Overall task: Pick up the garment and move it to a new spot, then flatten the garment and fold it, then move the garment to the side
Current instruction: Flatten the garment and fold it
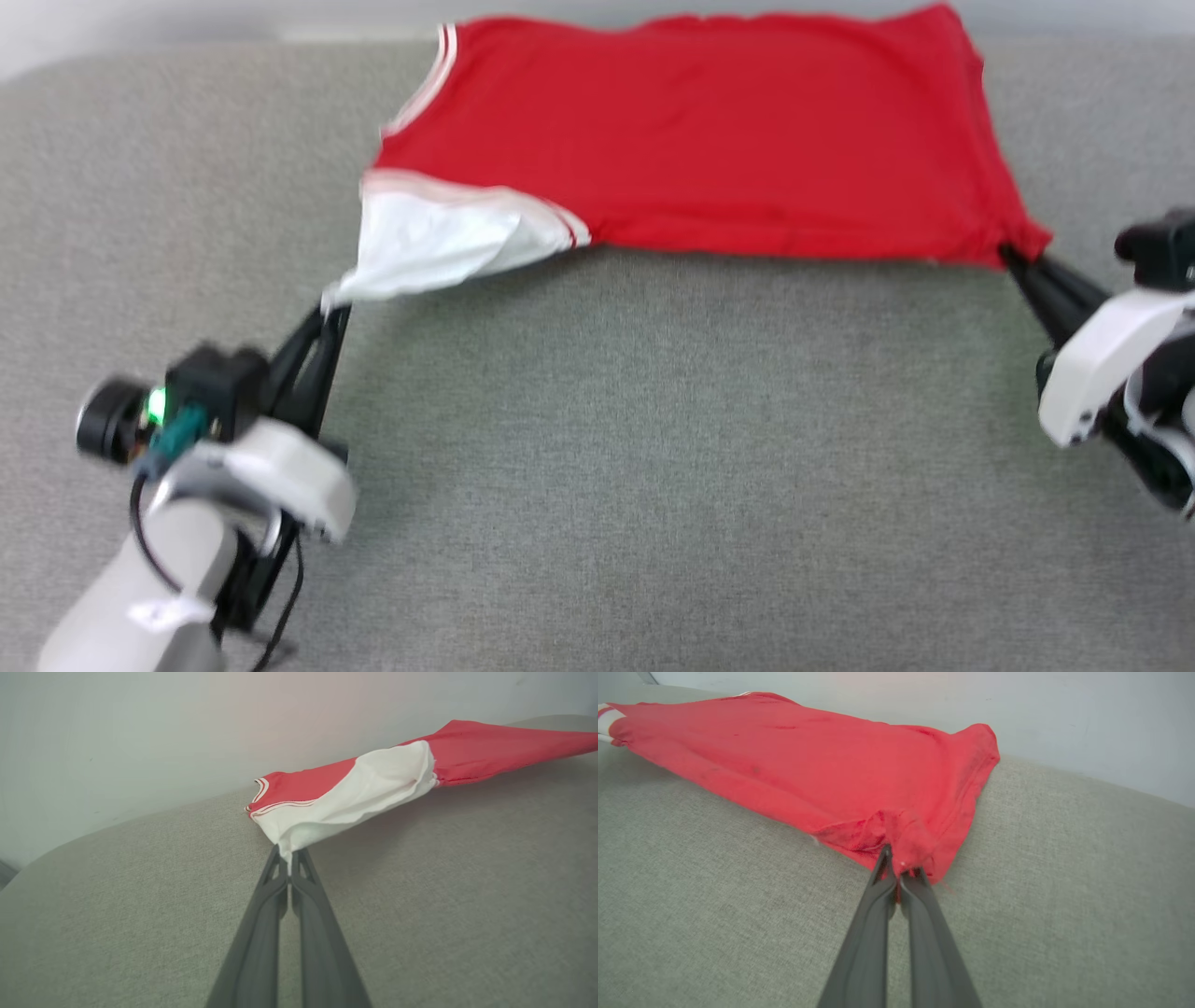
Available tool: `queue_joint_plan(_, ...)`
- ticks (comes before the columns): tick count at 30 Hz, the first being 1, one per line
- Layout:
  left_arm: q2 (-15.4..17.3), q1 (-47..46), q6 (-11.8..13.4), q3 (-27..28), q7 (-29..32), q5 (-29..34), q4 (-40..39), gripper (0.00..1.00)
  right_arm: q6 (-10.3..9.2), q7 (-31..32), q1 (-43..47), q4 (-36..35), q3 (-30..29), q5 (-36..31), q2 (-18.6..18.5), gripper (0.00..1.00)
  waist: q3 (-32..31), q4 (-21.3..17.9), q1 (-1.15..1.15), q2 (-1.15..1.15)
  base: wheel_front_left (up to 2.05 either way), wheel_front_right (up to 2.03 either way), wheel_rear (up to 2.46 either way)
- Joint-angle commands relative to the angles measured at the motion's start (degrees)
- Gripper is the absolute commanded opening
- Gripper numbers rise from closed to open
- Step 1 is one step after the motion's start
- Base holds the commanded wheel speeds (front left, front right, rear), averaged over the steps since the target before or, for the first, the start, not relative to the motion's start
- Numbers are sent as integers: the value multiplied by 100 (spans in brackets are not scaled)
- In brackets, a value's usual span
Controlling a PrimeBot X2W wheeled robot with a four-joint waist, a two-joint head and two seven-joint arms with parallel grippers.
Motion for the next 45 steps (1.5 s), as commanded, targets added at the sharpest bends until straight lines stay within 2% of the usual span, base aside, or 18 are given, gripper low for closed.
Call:
queue_joint_plan(1,82,226,55,26,16,-63,-119,0,-4,11,193,-36,19,92,-48,0,-292,4,2,0,0,0,0)
queue_joint_plan(4,337,827,131,15,170,-181,-480,0,-4,43,522,-99,5,264,-98,0,-514,-1,2,0,0,0,0)
queue_joint_plan(8,703,1496,399,-23,419,-140,-980,0,-4,86,947,-237,8,483,-180,0,-754,12,2,0,0,0,0)
queue_joint_plan(12,916,2091,577,-82,695,-284,-1525,0,-4,100,1442,-392,-55,712,-276,0,-978,53,2,0,0,0,0)
queue_joint_plan(17,1240,2737,394,-388,1207,-532,-2129,0,-4,246,2089,-661,-170,952,-471,0,-1244,72,2,0,0,0,0)
queue_joint_plan(22,1524,3280,387,-576,1662,-809,-2551,0,-4,419,2755,-1029,-320,1212,-726,0,-1471,70,2,0,0,0,0)
queue_joint_plan(29,1982,3843,223,-793,2220,-1230,-3099,0,-4,864,3609,-1510,-575,1407,-1101,0,-1612,20,2,0,0,0,0)
queue_joint_plan(35,2071,3845,311,-731,2274,-1281,-3287,0,-4,1165,4041,-2036,-879,1546,-1138,0,-1578,-41,2,0,0,0,0)
queue_joint_plan(45,2029,3245,320,-350,1816,-959,-3315,0,-3,1532,4002,-2676,-1459,1508,-1028,0,-1300,-134,2,0,0,0,0)
